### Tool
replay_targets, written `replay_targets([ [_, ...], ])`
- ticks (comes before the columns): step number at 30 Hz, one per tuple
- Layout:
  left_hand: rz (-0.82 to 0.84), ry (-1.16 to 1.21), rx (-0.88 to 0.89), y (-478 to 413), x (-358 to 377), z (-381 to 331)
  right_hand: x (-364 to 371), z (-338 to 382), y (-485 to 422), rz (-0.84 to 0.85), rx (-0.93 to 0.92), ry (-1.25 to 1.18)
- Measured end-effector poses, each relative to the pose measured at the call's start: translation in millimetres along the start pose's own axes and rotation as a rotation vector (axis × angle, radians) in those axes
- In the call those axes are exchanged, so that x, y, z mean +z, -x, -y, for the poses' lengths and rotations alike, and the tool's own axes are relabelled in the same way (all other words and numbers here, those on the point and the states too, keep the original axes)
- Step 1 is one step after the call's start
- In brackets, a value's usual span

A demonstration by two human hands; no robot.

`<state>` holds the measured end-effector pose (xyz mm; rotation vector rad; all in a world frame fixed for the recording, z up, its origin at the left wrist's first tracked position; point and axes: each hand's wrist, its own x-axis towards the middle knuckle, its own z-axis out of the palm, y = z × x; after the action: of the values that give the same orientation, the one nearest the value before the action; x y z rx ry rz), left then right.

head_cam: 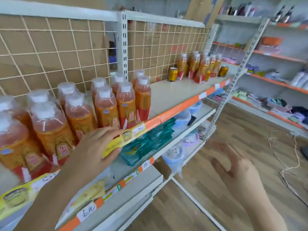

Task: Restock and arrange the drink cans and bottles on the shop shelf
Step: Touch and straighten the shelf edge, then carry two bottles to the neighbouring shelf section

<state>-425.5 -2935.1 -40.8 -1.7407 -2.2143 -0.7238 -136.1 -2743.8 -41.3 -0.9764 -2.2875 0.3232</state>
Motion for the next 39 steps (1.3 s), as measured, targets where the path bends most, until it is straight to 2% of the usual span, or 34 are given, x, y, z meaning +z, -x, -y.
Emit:
replay_targets([
  [9, -0.002, 0.15, 0.207, -148.5, 67.0, -13.9, -22.4, -41.9, -57.1, -0.143, 0.205, 0.11],
  [16, 0.034, 0.22, 0.324, -222.0, 116.1, -25.5, -12.8, -77.1, -95.2, -0.147, 0.272, 0.149],
  [25, 0.077, 0.182, 0.256, -294.4, 171.9, -21.7, 4.9, -152.6, -174.3, -0.119, 0.276, 0.109],
  [39, 0.02, 0.096, -0.097, -421.4, 257.6, -66.5, -2.8, -333.7, -344.9, -0.06, 0.081, 0.03],
])
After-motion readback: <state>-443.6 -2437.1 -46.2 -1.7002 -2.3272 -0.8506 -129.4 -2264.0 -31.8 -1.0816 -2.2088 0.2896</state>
